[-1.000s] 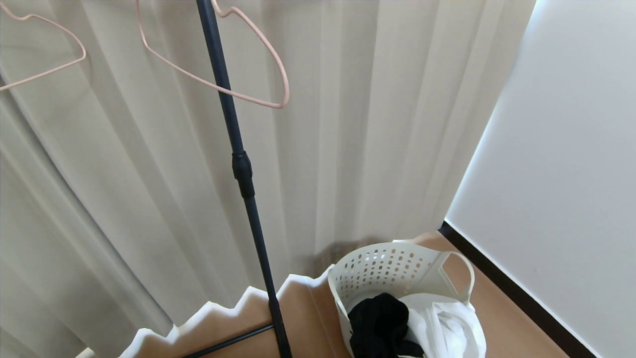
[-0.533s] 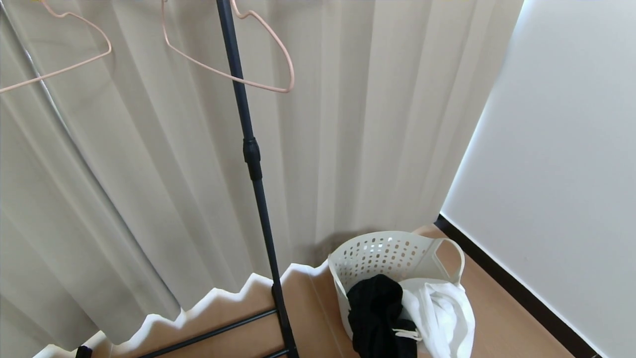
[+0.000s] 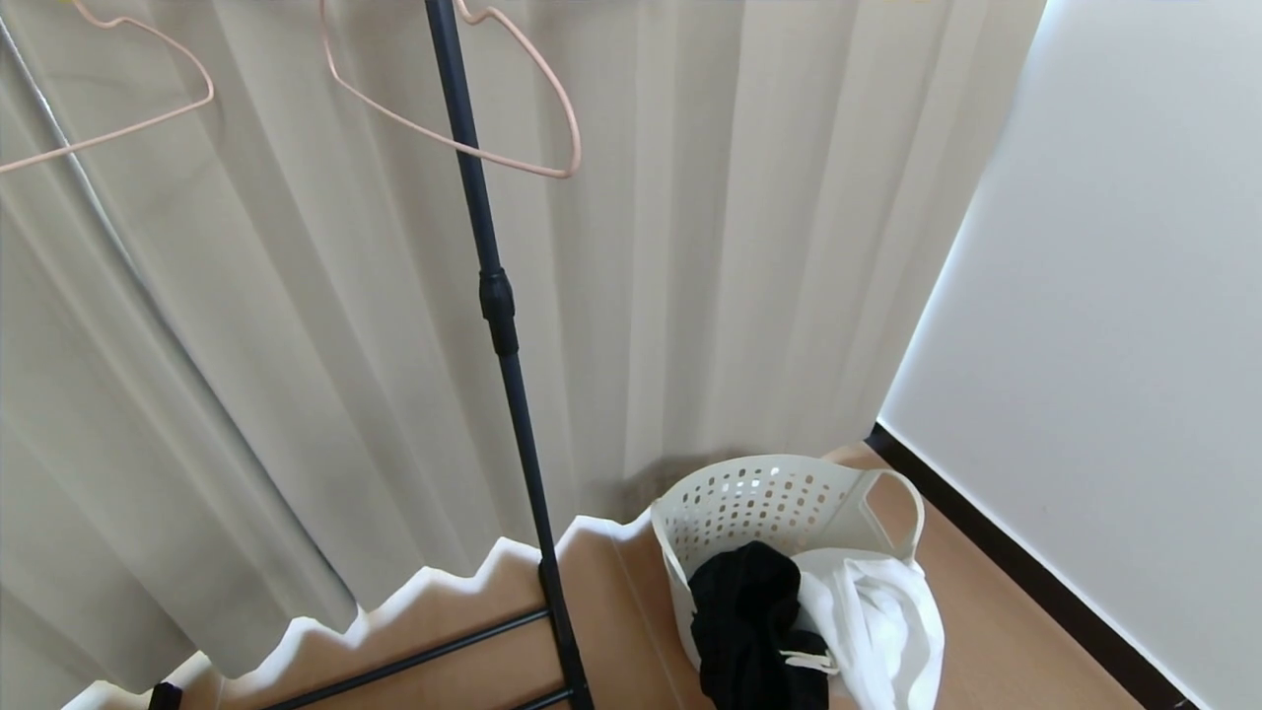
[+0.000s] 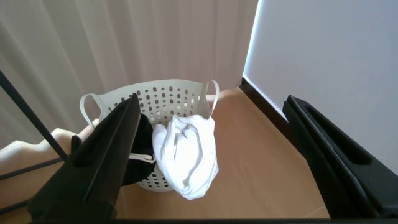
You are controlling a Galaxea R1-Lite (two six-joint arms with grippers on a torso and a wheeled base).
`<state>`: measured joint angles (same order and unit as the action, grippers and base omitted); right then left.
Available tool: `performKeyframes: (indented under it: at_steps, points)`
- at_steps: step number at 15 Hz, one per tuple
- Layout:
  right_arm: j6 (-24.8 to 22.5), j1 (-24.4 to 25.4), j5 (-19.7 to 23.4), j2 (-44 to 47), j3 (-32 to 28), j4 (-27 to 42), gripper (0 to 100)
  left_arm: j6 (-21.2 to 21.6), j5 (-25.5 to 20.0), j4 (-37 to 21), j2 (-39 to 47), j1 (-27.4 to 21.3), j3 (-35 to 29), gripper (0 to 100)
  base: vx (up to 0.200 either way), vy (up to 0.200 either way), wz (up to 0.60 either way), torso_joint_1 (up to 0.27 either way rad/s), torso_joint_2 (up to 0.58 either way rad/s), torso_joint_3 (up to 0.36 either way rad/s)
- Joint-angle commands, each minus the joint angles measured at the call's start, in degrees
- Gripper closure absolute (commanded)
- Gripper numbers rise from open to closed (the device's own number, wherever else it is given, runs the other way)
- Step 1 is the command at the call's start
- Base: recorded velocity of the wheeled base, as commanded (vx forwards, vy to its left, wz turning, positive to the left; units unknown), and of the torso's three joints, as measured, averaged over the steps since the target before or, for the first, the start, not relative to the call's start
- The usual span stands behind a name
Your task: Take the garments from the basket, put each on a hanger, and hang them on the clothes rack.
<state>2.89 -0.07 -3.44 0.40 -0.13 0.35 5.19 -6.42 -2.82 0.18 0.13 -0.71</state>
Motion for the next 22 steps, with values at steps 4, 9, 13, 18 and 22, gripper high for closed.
performKeyframes:
  at_steps: [4, 9, 13, 18, 22]
  points:
    - [0.01, -0.01, 0.01, 0.04, -0.04, 0.0, 0, -0.01, 0.01, 0.0, -0.01, 0.04, 0.0, 0, 0.0, 0.0, 0.0, 0.002, 0.0, -0.168]
    - [0.01, -0.01, 0.01, -0.05, 0.05, 0.0, 0, -0.01, 0.01, 0.0, 0.08, 0.04, 0.0, 0, 0.0, 0.0, 0.0, 0.004, 0.0, -0.193]
    - [0.01, -0.01, 0.01, 0.04, 0.05, 0.0, 0, -0.01, 0.01, 0.0, -0.01, 0.04, 0.0, 0, 0.0, 0.0, 0.0, 0.007, 0.0, -0.197]
    - [0.01, -0.01, 0.01, -0.05, -0.04, 0.0, 0, -0.01, 0.01, 0.0, -0.01, 0.04, 0.0, 0, 0.0, 0.0, 0.0, 0.004, 0.0, -0.203]
    - [0.01, 0.07, 0.01, -0.05, -0.04, 0.0, 0, -0.01, 0.01, 0.0, -0.01, 0.04, 0.0, 0, 0.0, 0.0, 0.0, -0.001, 0.0, -0.201]
